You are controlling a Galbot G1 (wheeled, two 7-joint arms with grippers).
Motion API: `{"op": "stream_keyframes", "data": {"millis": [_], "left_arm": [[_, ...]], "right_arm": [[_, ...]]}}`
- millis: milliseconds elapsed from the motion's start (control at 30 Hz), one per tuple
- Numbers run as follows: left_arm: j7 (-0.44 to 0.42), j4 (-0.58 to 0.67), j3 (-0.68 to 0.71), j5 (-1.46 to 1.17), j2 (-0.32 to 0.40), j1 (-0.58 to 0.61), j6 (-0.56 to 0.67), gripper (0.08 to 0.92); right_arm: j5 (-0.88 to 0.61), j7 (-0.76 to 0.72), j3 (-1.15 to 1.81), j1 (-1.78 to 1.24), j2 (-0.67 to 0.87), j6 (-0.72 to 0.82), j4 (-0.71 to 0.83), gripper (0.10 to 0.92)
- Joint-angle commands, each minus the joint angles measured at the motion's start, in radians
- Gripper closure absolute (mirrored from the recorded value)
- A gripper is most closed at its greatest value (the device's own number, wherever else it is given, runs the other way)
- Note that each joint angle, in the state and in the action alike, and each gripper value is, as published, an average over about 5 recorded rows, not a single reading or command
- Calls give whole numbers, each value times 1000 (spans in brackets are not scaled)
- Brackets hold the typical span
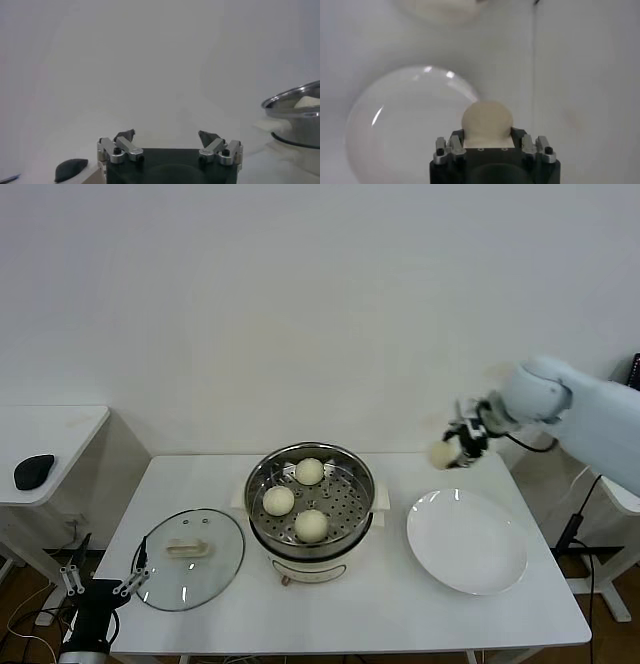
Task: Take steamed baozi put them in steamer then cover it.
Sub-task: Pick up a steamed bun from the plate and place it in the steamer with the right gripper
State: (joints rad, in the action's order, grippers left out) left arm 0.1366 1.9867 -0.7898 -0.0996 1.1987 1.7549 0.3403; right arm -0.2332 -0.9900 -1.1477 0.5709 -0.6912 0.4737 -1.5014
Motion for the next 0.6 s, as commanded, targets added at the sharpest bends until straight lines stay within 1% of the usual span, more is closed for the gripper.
{"op": "stream_keyframes", "data": {"millis": [33,133,300,600], "left_arm": [[0,15,0,0,12,7,0,177],[0,24,-1,-1,17,16,1,177],[0,27,-2,0,27,20,2,177],[2,18,-4,-2,34,14,6,177]], "right_arm": [[-344,120,-165,185,-264,224,-50,437],[-366,137,-161,139,-327,251,-30,433],[-352,161,-163,64,-408,254,39,431],[-302,175,-168,-16,-469,256,125,431]]}}
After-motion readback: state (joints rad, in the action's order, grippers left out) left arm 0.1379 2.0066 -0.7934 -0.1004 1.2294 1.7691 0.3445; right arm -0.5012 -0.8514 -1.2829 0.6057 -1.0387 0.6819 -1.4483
